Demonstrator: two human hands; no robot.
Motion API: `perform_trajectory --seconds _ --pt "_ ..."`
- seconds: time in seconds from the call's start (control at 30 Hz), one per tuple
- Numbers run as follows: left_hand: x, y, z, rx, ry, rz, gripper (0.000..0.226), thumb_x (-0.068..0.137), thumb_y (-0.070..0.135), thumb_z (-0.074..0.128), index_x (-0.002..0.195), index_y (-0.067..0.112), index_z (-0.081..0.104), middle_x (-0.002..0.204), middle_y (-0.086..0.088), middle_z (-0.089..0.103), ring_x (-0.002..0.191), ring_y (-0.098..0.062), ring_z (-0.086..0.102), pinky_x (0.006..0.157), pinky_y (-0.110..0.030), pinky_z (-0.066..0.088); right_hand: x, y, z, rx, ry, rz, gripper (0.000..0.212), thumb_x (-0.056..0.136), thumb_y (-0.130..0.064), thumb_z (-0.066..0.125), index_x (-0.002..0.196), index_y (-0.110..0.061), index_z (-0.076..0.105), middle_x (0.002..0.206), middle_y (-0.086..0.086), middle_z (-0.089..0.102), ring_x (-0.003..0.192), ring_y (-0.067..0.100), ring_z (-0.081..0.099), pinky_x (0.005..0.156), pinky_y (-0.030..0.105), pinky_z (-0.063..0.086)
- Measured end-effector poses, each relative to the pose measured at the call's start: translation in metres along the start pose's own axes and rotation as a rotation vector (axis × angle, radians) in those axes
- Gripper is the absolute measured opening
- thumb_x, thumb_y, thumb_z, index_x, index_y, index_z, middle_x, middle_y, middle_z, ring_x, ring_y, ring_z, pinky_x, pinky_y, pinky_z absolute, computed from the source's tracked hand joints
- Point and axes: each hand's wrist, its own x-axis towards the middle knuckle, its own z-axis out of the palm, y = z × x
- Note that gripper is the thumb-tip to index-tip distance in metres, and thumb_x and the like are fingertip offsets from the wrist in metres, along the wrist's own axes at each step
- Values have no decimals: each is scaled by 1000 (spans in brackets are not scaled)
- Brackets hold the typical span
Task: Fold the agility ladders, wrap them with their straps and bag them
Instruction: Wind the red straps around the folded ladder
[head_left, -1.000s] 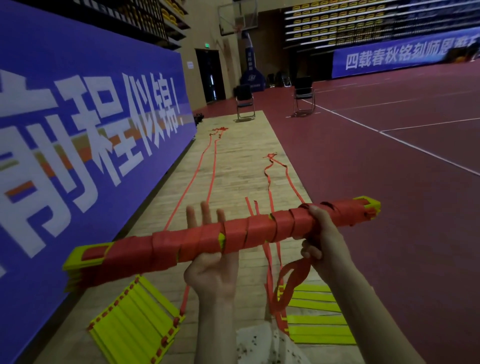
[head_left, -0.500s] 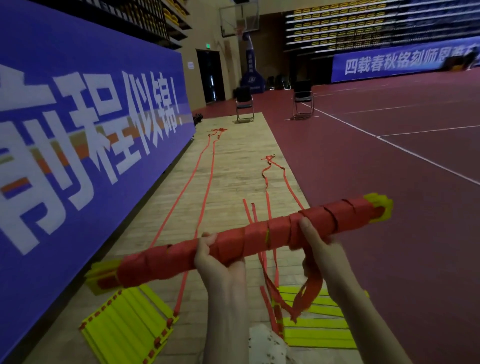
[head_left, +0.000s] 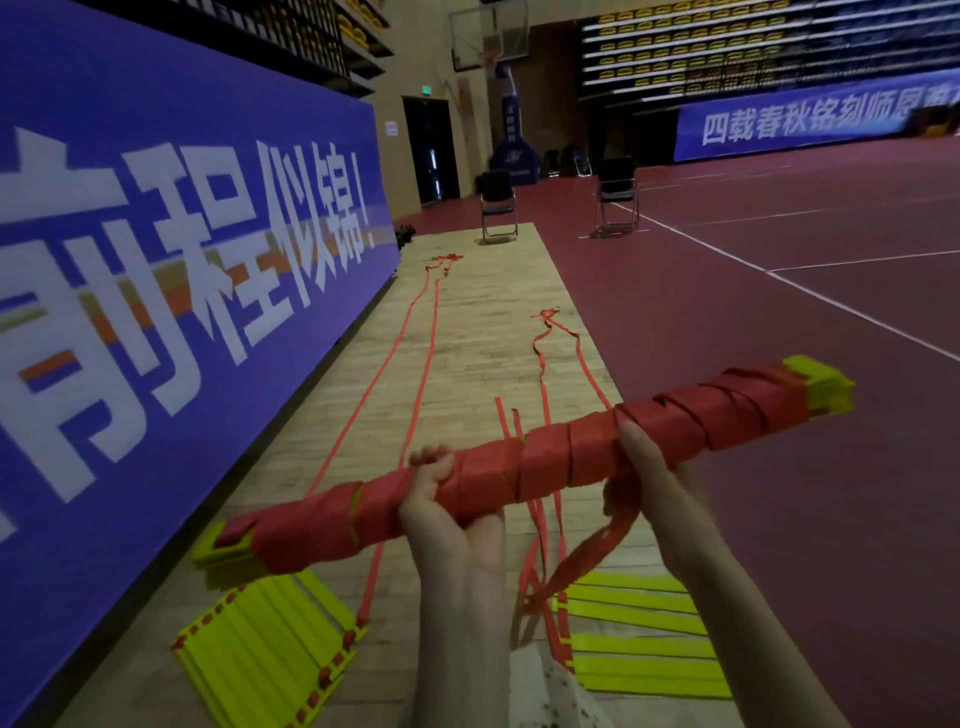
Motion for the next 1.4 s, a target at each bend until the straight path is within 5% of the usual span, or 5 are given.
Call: perform_trajectory --seconds 0.3,0.47,0.67,1.0,1.4 --pt "1 -7 -25 273 -868 156 75 57 15 87 125 37 62 131 10 60 123 -12 55 107 -37 38 -14 12 25 324 94 490 34 76 -49 66 86 -17 59 61 4 51 34 10 34 45 23 29" --pt "-6 -9 -25 90 -496 -54 111 32 7 90 135 27 53 132 2 59 111 -21 63 97 -52 44 -5 12 25 399 163 290 20 80 -32 63 71 -15 56 51 0 43 38 10 39 49 28 32" --pt "-7 -11 -12 25 44 -207 23 87 10 60 80 28 48 76 4 57 68 -8 55 81 -34 43 -5 23 0 15 -53 -7 36 62 -51 69 61 -15 65 55 8 55 54 22 56 56 34 44" --pt "9 -21 -33 0 -637 133 86 34 2 84 113 28 63 94 6 65 103 -16 64 96 -43 48 -23 9 21 336 -20 631 44 81 -57 57 83 -14 63 62 5 60 37 12 35 41 22 32" --pt "19 5 -16 -75 -22 -38 19 86 14 53 70 23 55 59 7 59 49 -8 60 84 -34 43 14 5 6 46 -59 269 56 68 -65 70 82 -12 63 54 -3 59 46 15 46 52 31 44"
